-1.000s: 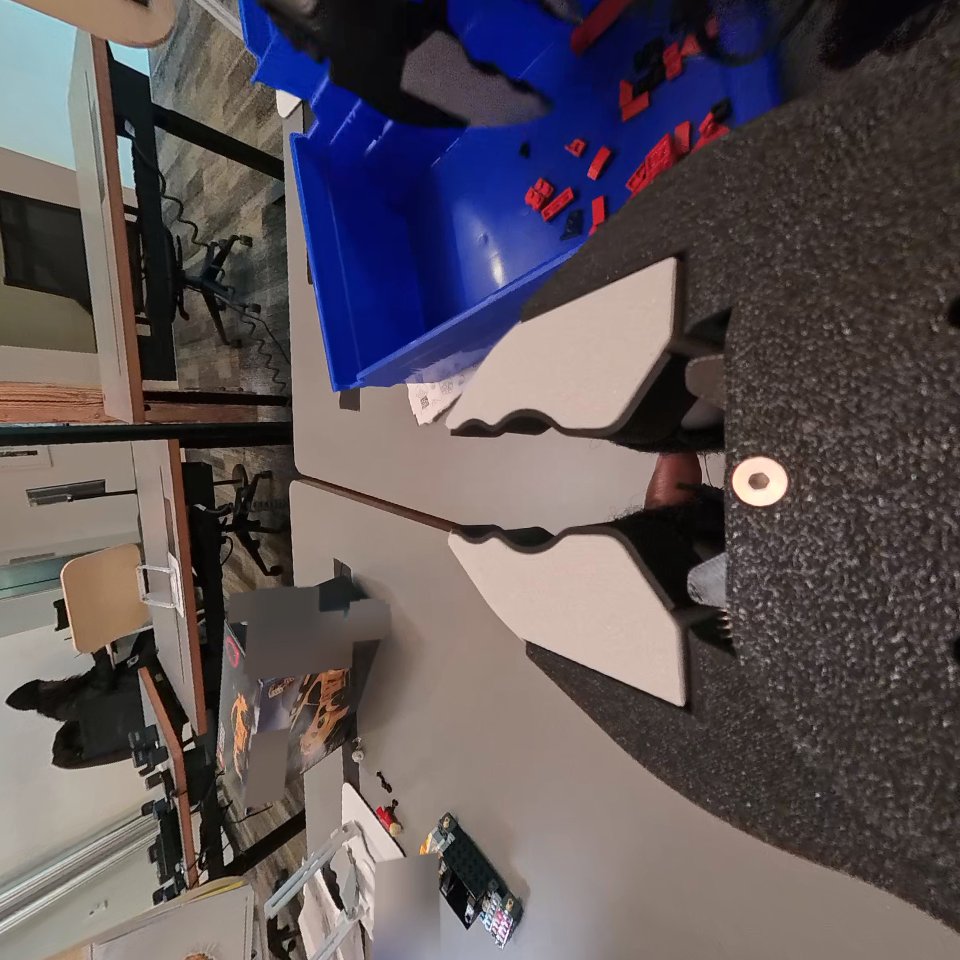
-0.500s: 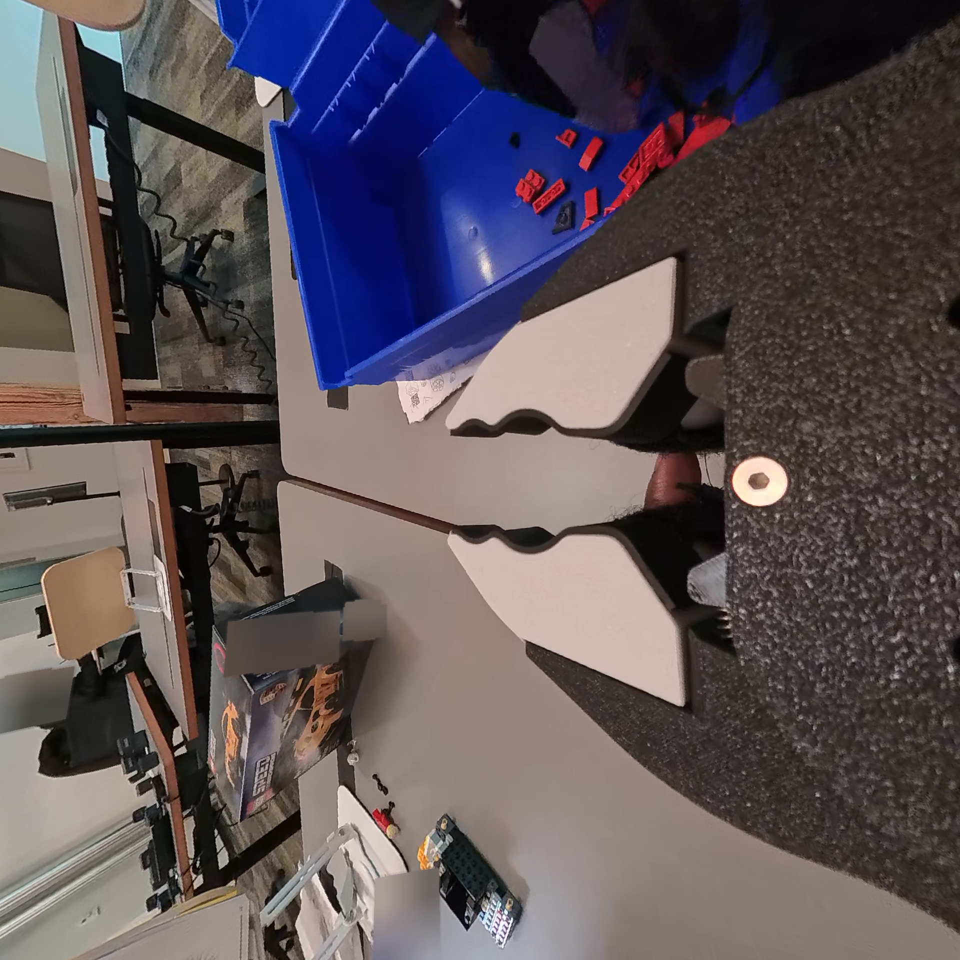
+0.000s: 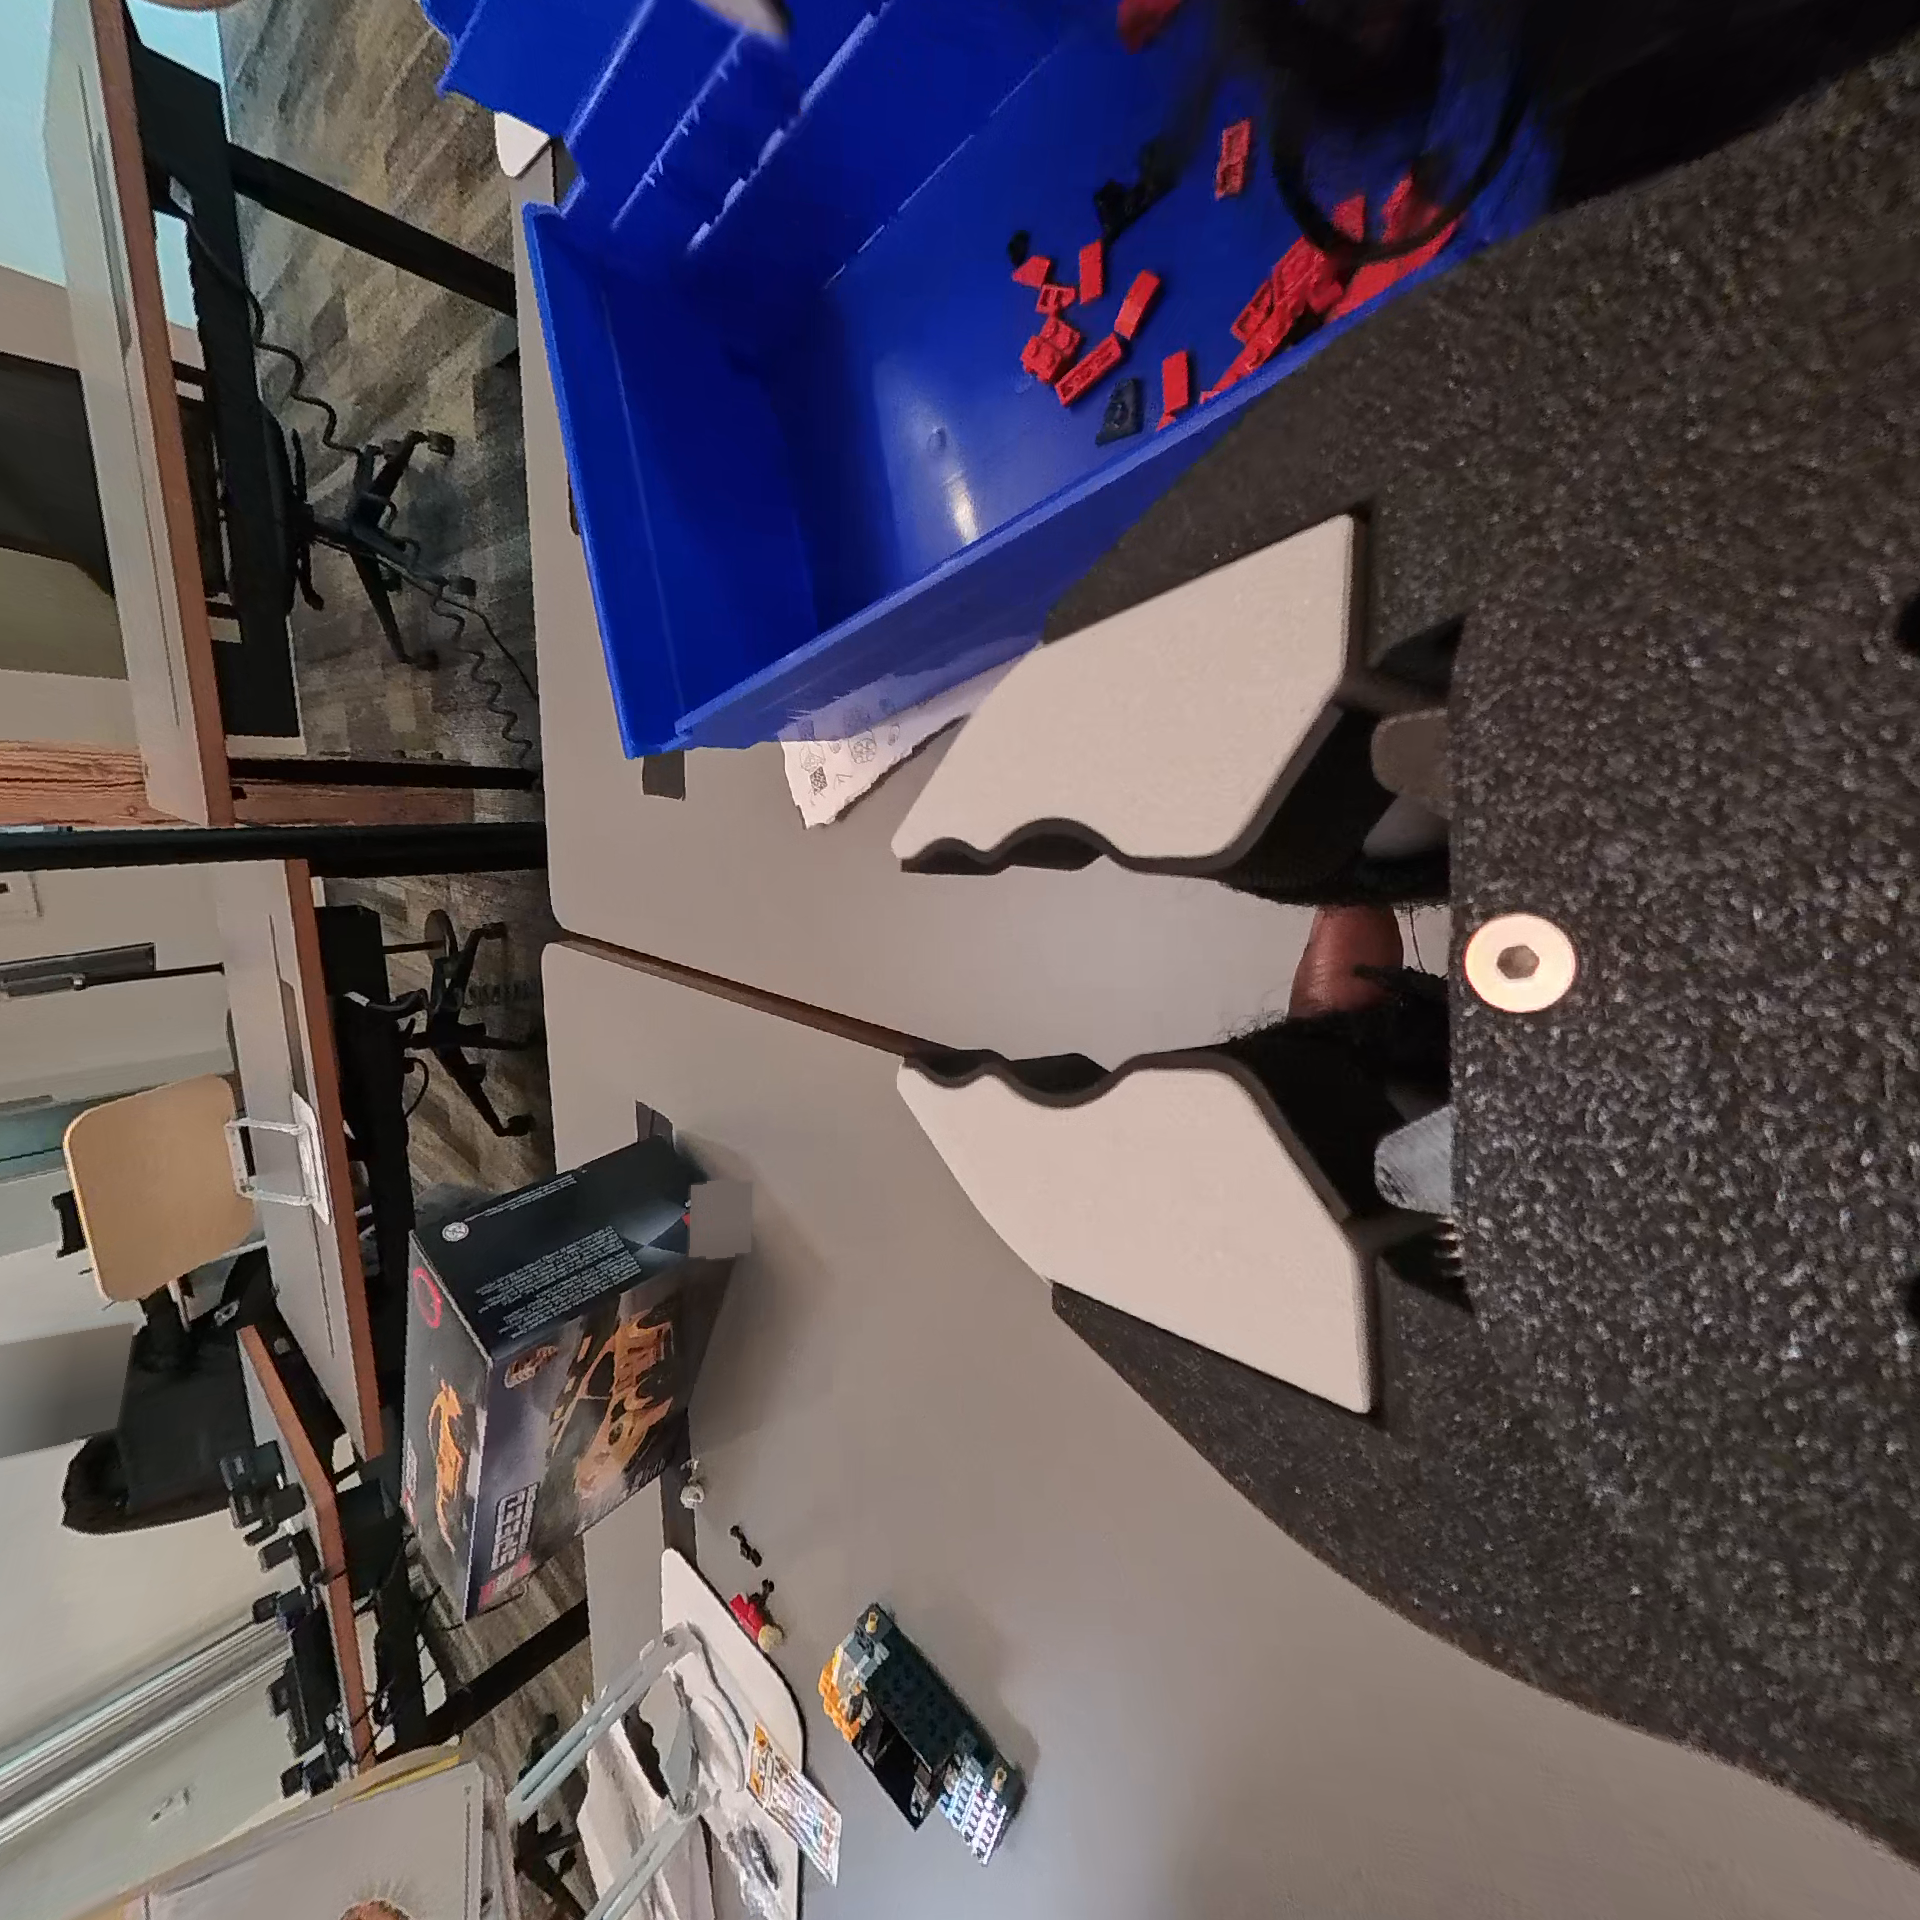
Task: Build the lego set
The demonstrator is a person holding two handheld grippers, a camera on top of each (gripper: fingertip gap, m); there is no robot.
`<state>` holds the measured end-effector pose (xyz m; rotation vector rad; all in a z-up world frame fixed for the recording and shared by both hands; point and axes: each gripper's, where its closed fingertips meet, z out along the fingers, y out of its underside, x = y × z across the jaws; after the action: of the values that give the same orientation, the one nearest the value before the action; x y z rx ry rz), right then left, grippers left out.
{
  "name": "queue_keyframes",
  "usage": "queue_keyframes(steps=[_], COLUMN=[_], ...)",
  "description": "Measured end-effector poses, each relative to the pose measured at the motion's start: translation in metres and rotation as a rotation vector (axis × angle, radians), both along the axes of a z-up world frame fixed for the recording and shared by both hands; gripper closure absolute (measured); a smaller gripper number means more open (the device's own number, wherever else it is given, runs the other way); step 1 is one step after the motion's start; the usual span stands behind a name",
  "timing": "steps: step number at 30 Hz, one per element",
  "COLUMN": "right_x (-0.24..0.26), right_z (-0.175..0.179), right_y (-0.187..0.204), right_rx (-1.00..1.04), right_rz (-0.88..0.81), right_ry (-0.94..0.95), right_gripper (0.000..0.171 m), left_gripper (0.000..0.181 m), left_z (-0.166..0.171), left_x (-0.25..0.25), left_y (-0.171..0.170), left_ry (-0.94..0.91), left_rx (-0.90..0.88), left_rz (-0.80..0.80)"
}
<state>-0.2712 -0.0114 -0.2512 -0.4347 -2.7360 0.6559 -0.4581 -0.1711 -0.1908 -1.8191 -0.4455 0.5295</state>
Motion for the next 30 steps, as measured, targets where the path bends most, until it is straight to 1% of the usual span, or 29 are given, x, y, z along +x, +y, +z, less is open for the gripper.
queue_keyframes(steps=[1, 2, 5, 6, 7, 8, 10, 12, 14, 15, 18, 21, 23, 24, 26, 30], right_x=[0.012, 0.024, 0.058, 0.068, 0.073, 0.074, 0.075, 0.072, 0.067, 0.067, 0.068, 0.061, 0.057, 0.054, 0.051, 0.042], right_z=[0.009, 0.013, 0.0, -0.009, -0.019, -0.026, -0.04, -0.053, -0.059, -0.059, -0.05, -0.008, 0.022, 0.029, 0.025, -0.007], right_y=[0.005, 0.013, 0.03, 0.028, 0.024, 0.018, 0.006, -0.003, -0.011, -0.012, -0.02, -0.034, -0.044, -0.048, -0.052, -0.052], right_rx=[-0.027, -0.013, 0.112, 0.132, 0.157, 0.187, 0.272, 0.389, 0.475, 0.495, 0.417, 0.208, 0.084, 0.074, 0.128, 0.298], right_rz=[0.055, 0.099, 0.182, 0.205, 0.232, 0.267, 0.36, 0.445, 0.508, 0.522, 0.475, 0.433, 0.457, 0.484, 0.52, 0.574], right_ry=[0.034, 0.062, 0.024, 0.001, 0.003, 0.038, 0.106, 0.17, 0.229, 0.21, 0.145, 0.182, 0.239, 0.277, 0.287, 0.287], right_gripper=[0.114, 0.114, 0.121, 0.121, 0.117, 0.115, 0.115, 0.126, 0.153, 0.156, 0.161, 0.161, 0.162, 0.162, 0.162, 0.16], left_gripper=[0.15, 0.15, 0.15, 0.15, 0.15, 0.15, 0.15, 0.15, 0.15, 0.15, 0.15, 0.15, 0.15, 0.15, 0.15, 0.15], left_z=[0.001, 0.001, 0.002, 0.003, 0.003, 0.004, 0.006, 0.009, 0.014, 0.017, 0.025, 0.03, 0.03, 0.029, 0.027, 0.024], left_x=[0.0, 0.001, 0.002, 0.003, 0.003, 0.004, 0.006, 0.007, 0.01, 0.011, 0.015, 0.016, 0.015, 0.013, 0.011, 0.007], left_y=[0.0, 0.0, 0.0, 0.0, -0.001, -0.001, -0.003, -0.006, -0.011, -0.013, -0.017, -0.021, -0.024, -0.025, -0.027, -0.03], left_ry=[0.0, 0.002, 0.006, 0.011, 0.017, 0.024, 0.037, 0.047, 0.061, 0.071, 0.095, 0.102, 0.101, 0.099, 0.089, 0.085], left_rx=[0.004, 0.007, -0.001, -0.009, -0.016, -0.023, -0.033, -0.036, -0.032, -0.027, 0.0, 0.022, 0.028, 0.03, 0.03, 0.017], left_rz=[-0.002, -0.005, -0.001, 0.003, 0.007, 0.01, 0.014, 0.021, 0.029, 0.032, 0.031, 0.033, 0.04, 0.045, 0.054, 0.067])
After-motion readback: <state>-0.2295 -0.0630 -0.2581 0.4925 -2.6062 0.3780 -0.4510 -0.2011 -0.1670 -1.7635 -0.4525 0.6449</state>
